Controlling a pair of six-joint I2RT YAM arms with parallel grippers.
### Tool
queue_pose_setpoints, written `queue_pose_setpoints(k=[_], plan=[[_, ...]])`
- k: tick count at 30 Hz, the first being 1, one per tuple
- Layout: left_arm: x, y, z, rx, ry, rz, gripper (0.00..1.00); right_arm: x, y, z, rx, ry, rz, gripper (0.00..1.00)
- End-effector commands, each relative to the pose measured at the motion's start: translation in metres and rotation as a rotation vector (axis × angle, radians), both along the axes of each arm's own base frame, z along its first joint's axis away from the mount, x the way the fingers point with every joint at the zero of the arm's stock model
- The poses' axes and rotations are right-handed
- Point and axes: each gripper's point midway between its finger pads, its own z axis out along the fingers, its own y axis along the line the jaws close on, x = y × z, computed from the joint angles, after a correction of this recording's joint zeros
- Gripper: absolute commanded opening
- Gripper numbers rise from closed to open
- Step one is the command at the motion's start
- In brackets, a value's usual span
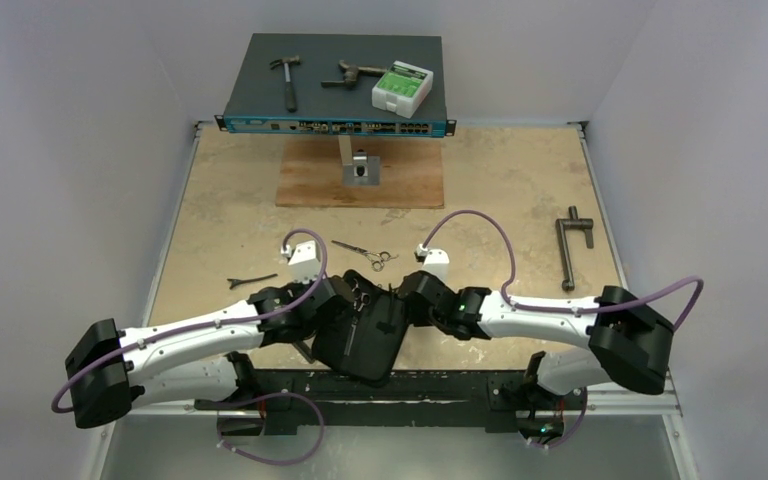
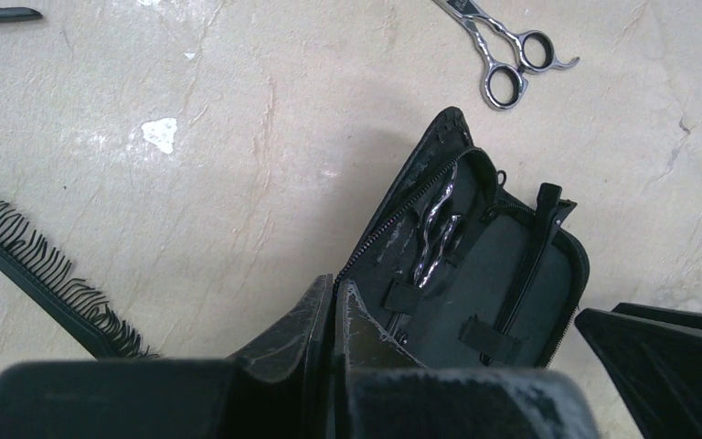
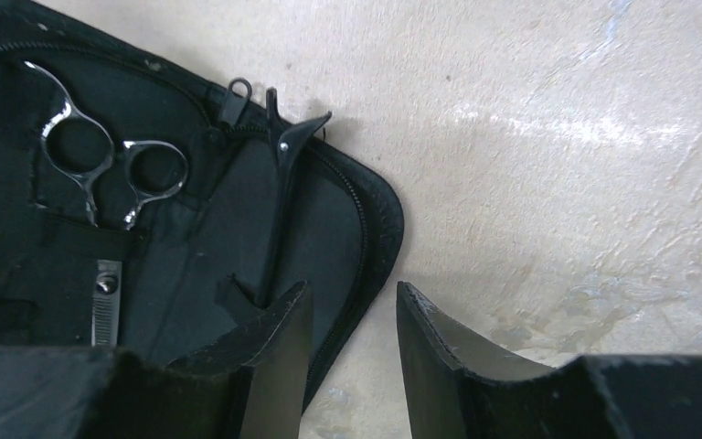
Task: Sort the hair-cutting tools
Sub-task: Place the haircut tool in the hairdressing tool bag.
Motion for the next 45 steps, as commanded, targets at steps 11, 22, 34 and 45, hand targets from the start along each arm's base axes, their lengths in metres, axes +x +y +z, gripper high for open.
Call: queue_pose_setpoints(k=[11, 22, 34, 45], plan=[[0.001, -0.015, 0.007, -0.048, -0.002, -0.026, 0.00, 0.016, -0.003, -0.037, -0.026, 0.043, 0.012, 0.22], [-0.007, -0.025, -0.005, -0.038, 0.035, -0.129, 0.13, 0.049, -0.025, -0.038, -0.100, -0.014, -0.011, 0.00], [-0.007, -0.019, -0.013, 0.011, 0.054, -0.157, 0.55, 0.056, -0.027, -0.045, -0.138, -0.018, 0.026, 0.00], [-0.007, -0.008, -0.018, -0.144, 0.042, -0.227, 0.58, 0.061, -0.036, -0.049, -0.133, -0.006, 0.035, 0.00]])
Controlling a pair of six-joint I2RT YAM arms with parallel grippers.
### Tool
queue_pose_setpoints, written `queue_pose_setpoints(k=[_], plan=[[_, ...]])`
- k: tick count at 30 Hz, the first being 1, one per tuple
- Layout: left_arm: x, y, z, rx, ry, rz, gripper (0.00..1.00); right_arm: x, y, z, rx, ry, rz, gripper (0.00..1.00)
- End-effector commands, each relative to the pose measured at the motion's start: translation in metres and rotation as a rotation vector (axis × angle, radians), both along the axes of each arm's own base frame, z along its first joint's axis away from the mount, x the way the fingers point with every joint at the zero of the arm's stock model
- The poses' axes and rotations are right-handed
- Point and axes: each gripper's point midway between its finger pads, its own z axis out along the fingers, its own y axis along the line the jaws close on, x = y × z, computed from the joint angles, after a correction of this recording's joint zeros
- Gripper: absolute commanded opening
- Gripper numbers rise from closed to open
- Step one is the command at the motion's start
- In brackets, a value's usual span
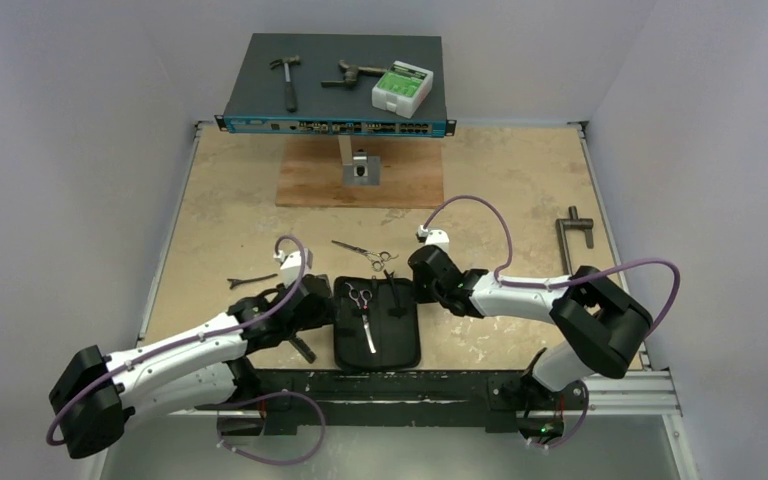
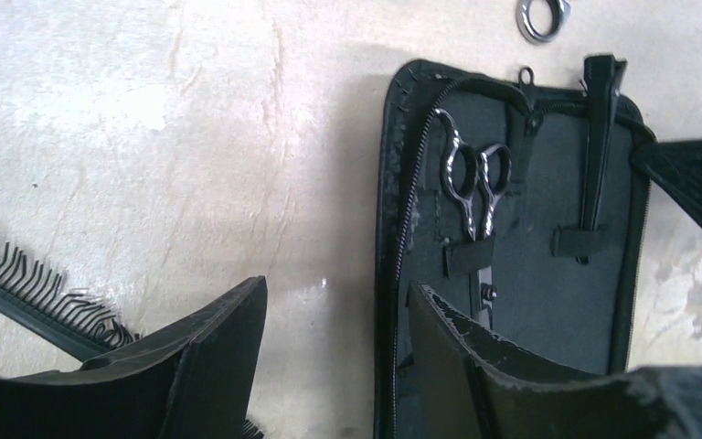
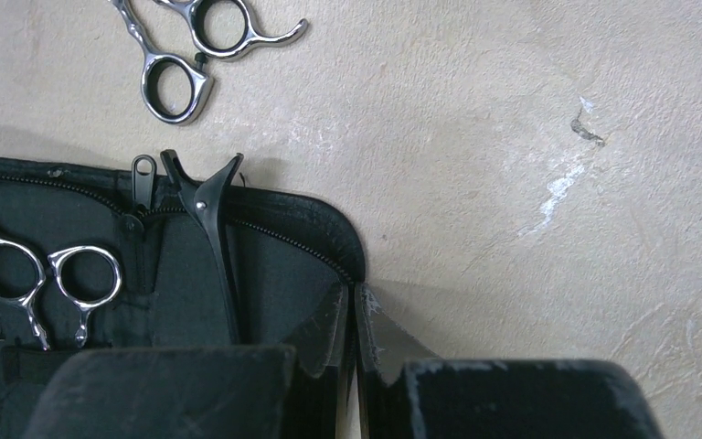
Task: Sort the hair-cutting tools
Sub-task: Place the haircut tool in the hairdressing tool bag.
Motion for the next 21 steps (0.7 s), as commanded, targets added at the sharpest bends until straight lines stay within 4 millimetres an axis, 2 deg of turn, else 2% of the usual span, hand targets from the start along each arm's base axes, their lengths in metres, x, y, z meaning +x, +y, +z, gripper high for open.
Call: queue_pose_setpoints(k=[1, 6, 10, 18, 21], plan=[[0.003, -0.024, 0.014, -0.111, -0.055, -0.139, 0.58, -0.003, -0.018, -0.017, -0.077, 0.024, 0.007, 0.00], [0.003, -0.049, 0.017, -0.181, -0.057, -0.234, 0.58, -0.004, -0.016, -0.019, -0.073, 0.030, 0.015, 0.00], [0.001, -0.058, 0.011, -0.205, -0.034, -0.258, 0.57, -0.004, -0.016, -0.018, -0.069, 0.030, 0.018, 0.00], [-0.004, -0.062, -0.001, -0.223, -0.001, -0.271, 0.55, -0.006, -0.017, -0.020, -0.064, 0.038, 0.021, 0.00], [-0.008, -0.053, -0.006, -0.202, 0.018, -0.252, 0.55, -0.007, -0.017, -0.020, -0.060, 0.041, 0.021, 0.00]])
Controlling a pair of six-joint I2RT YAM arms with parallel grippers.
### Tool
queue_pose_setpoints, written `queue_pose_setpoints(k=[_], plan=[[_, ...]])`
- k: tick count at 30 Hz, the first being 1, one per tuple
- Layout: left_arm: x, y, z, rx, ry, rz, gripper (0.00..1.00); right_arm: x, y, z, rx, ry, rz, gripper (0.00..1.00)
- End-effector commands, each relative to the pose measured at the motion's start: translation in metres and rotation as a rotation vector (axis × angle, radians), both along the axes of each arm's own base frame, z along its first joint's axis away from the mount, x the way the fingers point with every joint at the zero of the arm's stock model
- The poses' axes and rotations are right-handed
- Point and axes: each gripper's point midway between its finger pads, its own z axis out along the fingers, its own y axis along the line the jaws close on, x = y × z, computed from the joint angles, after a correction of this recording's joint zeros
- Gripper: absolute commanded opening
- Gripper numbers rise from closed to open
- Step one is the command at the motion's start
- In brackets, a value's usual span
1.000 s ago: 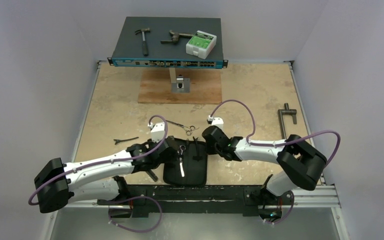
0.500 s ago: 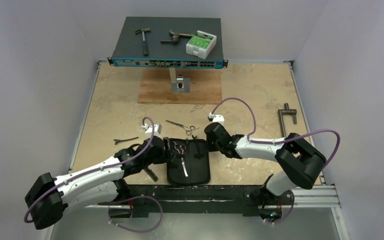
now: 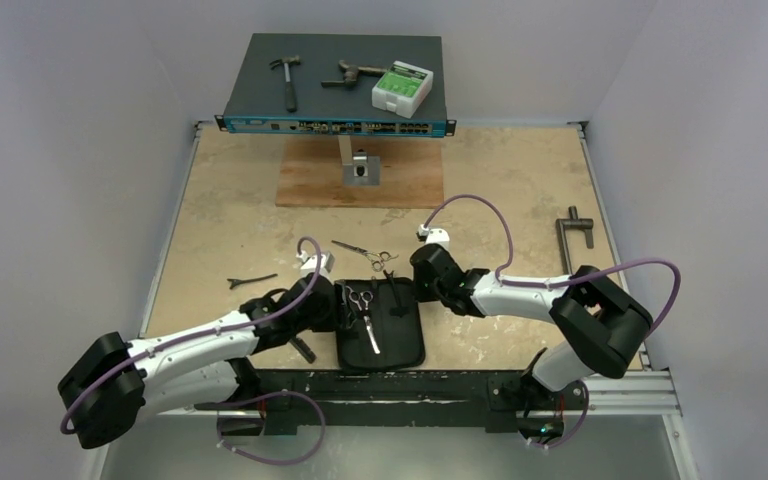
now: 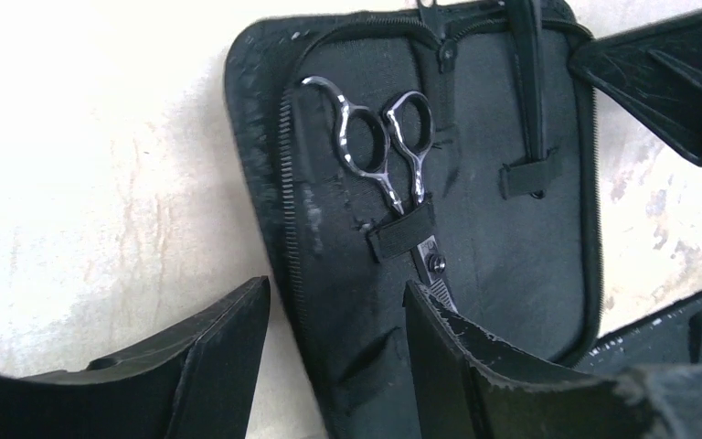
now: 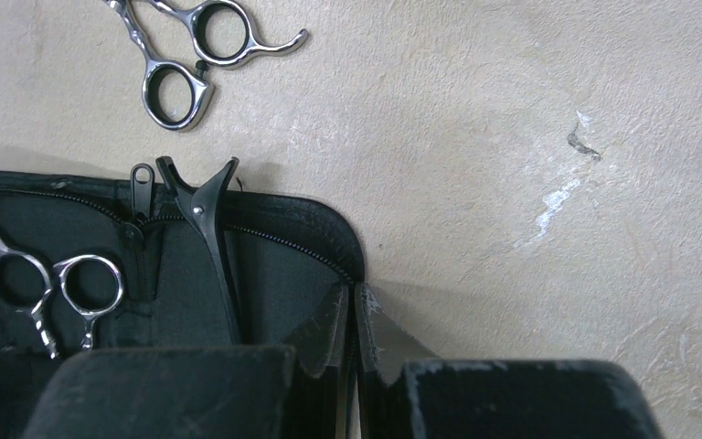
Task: Sort the hair-cutting tools
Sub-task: Place the haircut tool in the hairdressing tool bag.
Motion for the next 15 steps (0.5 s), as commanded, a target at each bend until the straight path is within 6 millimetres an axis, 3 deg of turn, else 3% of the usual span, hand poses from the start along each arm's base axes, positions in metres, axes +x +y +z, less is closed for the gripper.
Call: queue_pose_setpoints(k=[1, 7, 11, 15], plan=[[-0.001, -0.008, 0.010, -0.074, -0.014, -0.012, 0.57, -0.011, -0.018, -0.020, -0.071, 0.046, -0.002, 0.00], [-0.010, 0.007, 0.003, -0.097, -0.018, 0.026, 0.63, -0.013, -0.018, -0.022, -0.071, 0.054, 0.002, 0.00], [-0.011, -0.007, 0.003, -0.166, -0.023, -0.011, 0.61, -0.010, -0.014, -0.022, -0.052, 0.044, 0.006, 0.00], [-0.009, -0.021, 0.012, -0.235, -0.049, -0.052, 0.51, -0.011, -0.014, -0.022, -0.045, 0.044, 0.009, 0.00]])
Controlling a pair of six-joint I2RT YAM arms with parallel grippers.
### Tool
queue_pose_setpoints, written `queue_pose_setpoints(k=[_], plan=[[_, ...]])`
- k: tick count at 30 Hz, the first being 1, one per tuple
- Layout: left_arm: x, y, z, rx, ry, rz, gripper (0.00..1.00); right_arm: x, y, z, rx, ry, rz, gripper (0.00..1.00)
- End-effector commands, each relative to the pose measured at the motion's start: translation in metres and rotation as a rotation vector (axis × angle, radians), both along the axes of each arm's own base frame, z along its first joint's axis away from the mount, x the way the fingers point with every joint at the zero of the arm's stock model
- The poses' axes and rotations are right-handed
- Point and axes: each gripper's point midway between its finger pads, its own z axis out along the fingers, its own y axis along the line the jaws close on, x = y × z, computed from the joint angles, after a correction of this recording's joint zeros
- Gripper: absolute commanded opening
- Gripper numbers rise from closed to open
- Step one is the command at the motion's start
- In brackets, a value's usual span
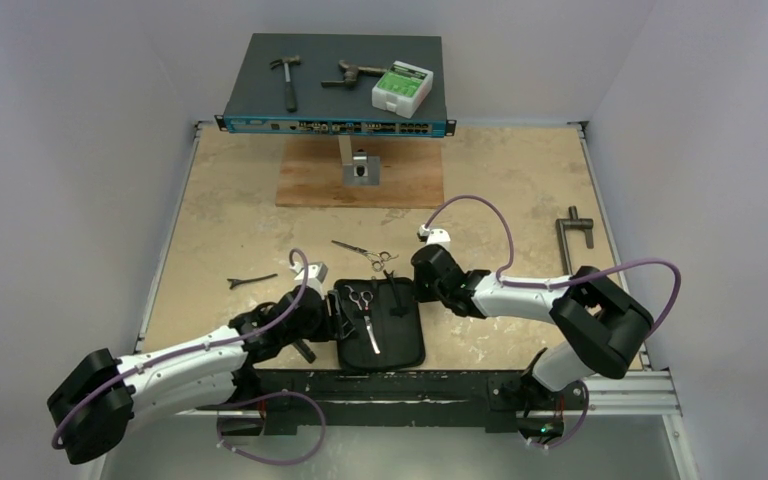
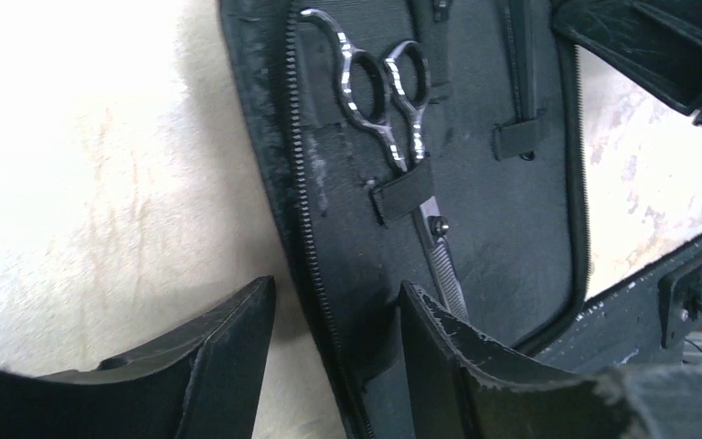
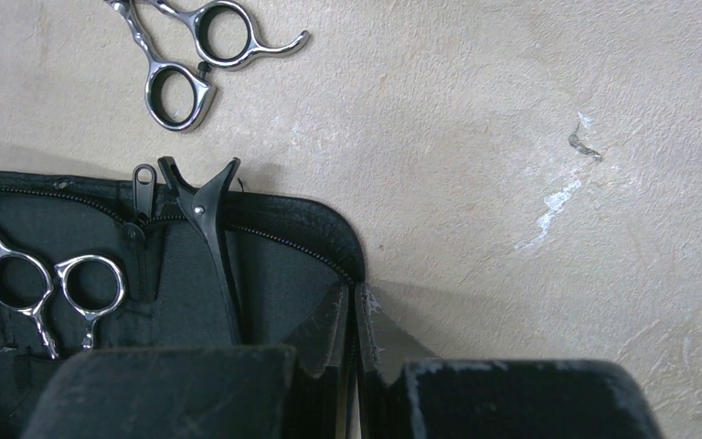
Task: Sort the hair-cutting tools
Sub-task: Place the haircut tool in the hairdressing tool bag.
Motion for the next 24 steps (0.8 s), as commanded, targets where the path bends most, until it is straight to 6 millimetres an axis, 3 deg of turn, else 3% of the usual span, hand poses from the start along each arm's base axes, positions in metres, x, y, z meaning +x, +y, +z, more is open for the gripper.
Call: queue_pose_setpoints(k=[1, 9, 14, 19, 24], plan=[[0.011, -0.028, 0.027, -0.152, -0.071, -0.039, 0.48, -0.011, -0.014, -0.021, -0.053, 0.049, 0.010, 0.00], [0.018, -0.028, 0.050, -0.200, -0.158, -0.032, 0.30, -0.013, -0.011, -0.020, -0.036, 0.051, 0.021, 0.00], [0.021, -0.031, 0.054, -0.169, -0.158, -0.052, 0.01, -0.012, -0.010, -0.016, -0.030, 0.048, 0.019, 0.00], [0.023, -0.027, 0.048, -0.111, -0.133, -0.041, 0.00, -0.008, -0.015, 0.003, -0.039, 0.026, -0.017, 0.01], [0.028, -0.019, 0.053, -0.066, -0.138, -0.002, 0.00, 0.000, -0.016, 0.034, -0.023, -0.018, -0.048, 0.22]])
